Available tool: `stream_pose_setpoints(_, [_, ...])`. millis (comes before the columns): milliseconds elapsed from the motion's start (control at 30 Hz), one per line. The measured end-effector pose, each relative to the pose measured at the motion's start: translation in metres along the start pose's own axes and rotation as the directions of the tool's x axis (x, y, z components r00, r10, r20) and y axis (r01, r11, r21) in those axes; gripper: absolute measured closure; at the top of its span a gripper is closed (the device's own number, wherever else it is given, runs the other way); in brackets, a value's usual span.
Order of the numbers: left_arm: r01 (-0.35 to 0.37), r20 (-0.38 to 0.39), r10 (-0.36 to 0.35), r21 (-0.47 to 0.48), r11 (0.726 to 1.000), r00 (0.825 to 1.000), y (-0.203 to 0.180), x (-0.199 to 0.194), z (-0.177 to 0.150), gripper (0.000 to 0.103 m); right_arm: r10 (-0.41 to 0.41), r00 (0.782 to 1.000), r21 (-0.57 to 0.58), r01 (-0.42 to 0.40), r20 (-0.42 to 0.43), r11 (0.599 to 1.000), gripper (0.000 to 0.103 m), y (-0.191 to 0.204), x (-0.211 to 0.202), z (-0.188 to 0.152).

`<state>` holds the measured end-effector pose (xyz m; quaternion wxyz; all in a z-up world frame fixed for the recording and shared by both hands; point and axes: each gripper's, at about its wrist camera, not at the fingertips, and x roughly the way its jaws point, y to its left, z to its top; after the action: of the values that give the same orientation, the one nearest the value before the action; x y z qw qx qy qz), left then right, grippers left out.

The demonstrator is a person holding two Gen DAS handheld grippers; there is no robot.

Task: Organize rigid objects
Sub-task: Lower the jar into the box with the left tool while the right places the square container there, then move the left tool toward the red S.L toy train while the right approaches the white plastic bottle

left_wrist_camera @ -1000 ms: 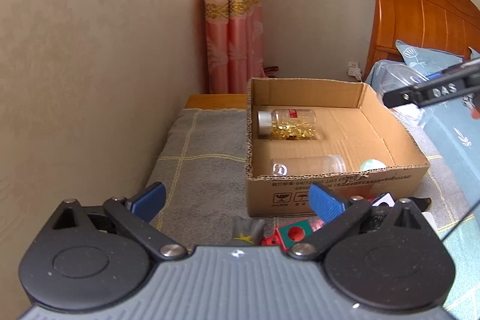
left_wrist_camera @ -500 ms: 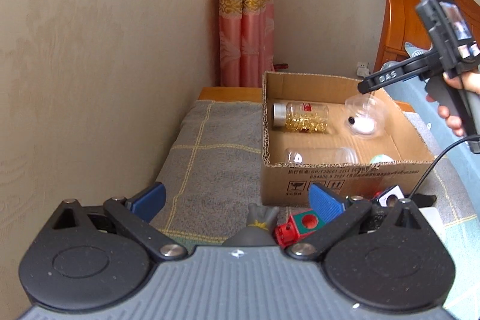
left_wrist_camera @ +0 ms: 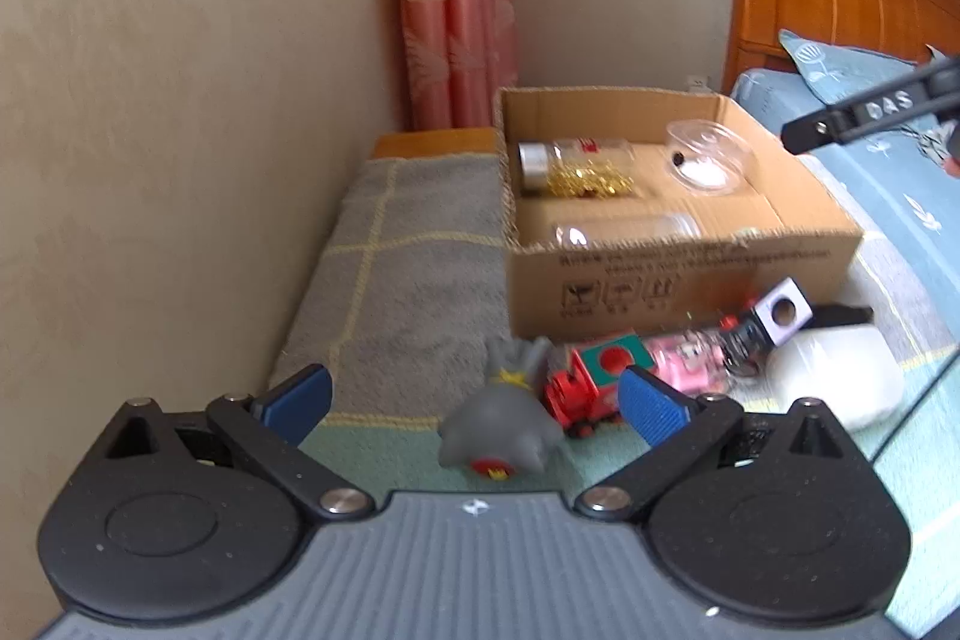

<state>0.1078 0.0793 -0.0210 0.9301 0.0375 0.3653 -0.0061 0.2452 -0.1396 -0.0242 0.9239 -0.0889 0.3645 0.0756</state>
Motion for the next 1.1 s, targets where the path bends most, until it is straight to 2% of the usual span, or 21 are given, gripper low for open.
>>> stream_pose_setpoints(200, [0.032,-0.039,-0.032,-0.009,0.999,0.999,-0.001,0.008,-0.013,0.002,-0.048,0.999,0.034,0.047,0.024,0.998,0.000,0.021,-0.021,-0.050])
stream_pose_setpoints(300, [0.008,-0.045,-0.009,-0.006,1.000,0.999,0.000,0.012,-0.009,0.002,-0.056,0.998,0.056,0.054,0.033,0.997,0.000,0.032,-0.027,-0.075])
stream_pose_setpoints(433, [-0.042,-0.019,0.042,-0.007,0.999,0.999,0.002,0.027,0.008,0.002,-0.005,0.999,0.118,0.000,0.044,0.993,0.000,0.036,-0.036,-0.100])
stream_pose_setpoints(600, [-0.065,-0.003,0.065,0.046,0.997,0.998,-0.009,0.055,0.032,0.002,-0.009,0.998,0.131,0.001,0.056,0.991,0.000,0.039,-0.049,-0.118])
stream_pose_setpoints(767, [-0.089,-0.046,0.094,0.101,0.991,0.995,-0.023,0.078,0.035,0.002,-0.028,0.997,0.136,0.019,0.066,0.991,0.000,0.036,-0.061,-0.129])
stream_pose_setpoints(967, [-0.117,-0.056,0.127,0.150,0.982,0.990,-0.032,0.068,0.023,0.002,-0.011,0.998,0.150,0.001,0.066,0.989,0.000,0.032,-0.062,-0.135])
stream_pose_setpoints(1100, [-0.079,-0.078,0.093,0.170,0.982,0.993,-0.038,0.055,0.009,0.002,0.000,0.998,0.153,-0.010,0.064,0.988,0.000,0.033,-0.060,-0.136])
